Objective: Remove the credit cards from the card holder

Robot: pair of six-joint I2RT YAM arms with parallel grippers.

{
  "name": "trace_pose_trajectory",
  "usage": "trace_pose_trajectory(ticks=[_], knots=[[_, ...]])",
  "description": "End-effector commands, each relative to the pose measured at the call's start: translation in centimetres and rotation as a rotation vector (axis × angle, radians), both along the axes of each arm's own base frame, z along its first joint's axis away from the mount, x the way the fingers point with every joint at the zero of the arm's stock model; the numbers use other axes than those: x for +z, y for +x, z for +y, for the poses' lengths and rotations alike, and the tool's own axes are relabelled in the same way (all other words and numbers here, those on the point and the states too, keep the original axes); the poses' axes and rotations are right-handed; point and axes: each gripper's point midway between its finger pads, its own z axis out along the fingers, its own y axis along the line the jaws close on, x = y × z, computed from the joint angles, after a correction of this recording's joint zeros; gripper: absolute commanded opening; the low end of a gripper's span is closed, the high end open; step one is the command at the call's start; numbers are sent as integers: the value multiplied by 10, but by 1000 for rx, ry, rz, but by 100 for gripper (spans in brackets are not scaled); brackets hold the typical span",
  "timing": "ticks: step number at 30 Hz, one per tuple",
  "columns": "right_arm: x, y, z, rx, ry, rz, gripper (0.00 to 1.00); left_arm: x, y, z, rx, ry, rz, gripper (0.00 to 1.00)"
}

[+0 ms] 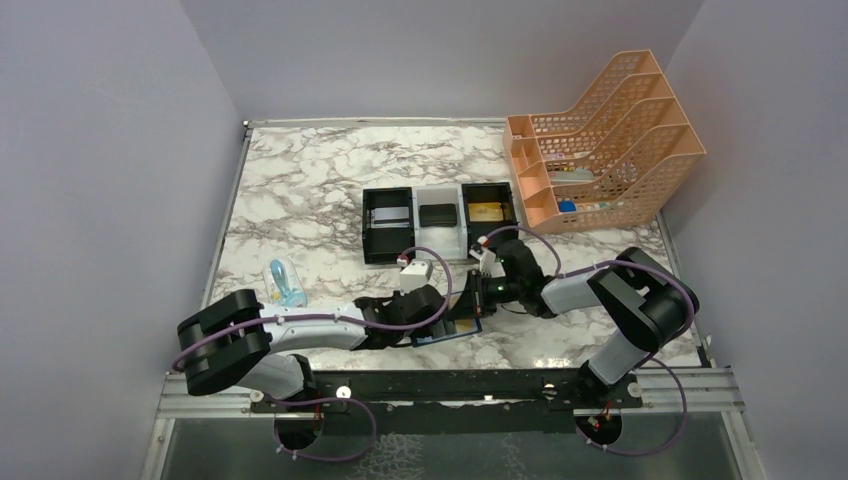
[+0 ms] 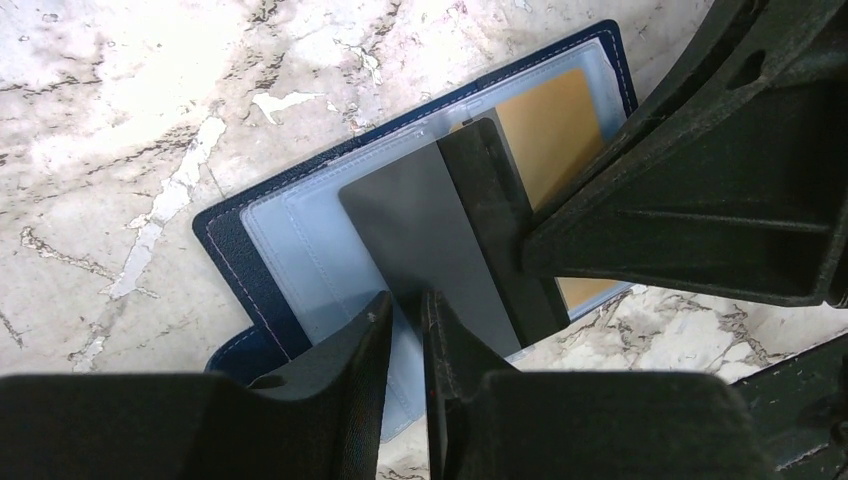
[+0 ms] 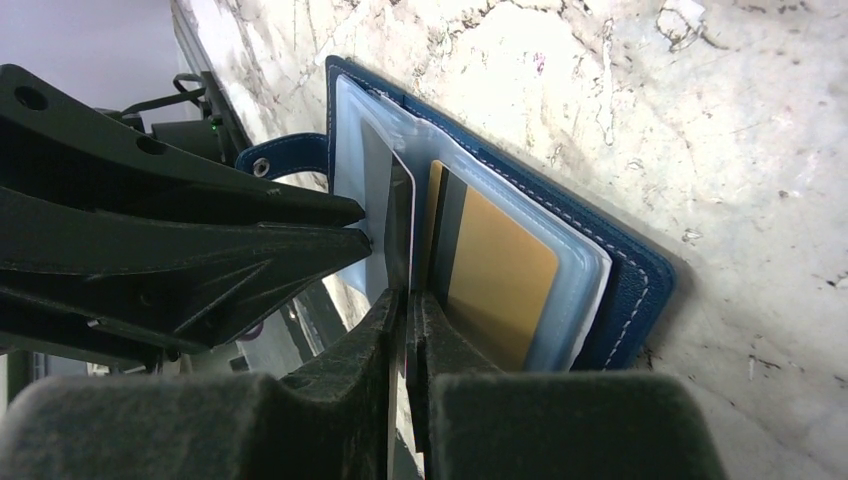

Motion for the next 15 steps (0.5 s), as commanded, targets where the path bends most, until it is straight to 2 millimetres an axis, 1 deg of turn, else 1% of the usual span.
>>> trace_pose_trajectory(ticks=[1, 7, 10, 12, 15], knots=[[3, 5, 4, 22, 3, -20, 10, -17, -6, 13, 17, 40, 21, 20], [5, 5, 11, 52, 39, -7, 15, -22, -11, 18, 9, 50, 40, 18], [2, 3, 13, 65, 51, 15, 16, -21, -11, 18, 11, 48, 38, 17], [0, 2, 12, 62, 48, 20, 14, -20, -10, 19, 13, 45, 34, 17], [0, 4, 10, 49, 34, 7, 5, -19, -10, 19, 12, 47, 32, 17]])
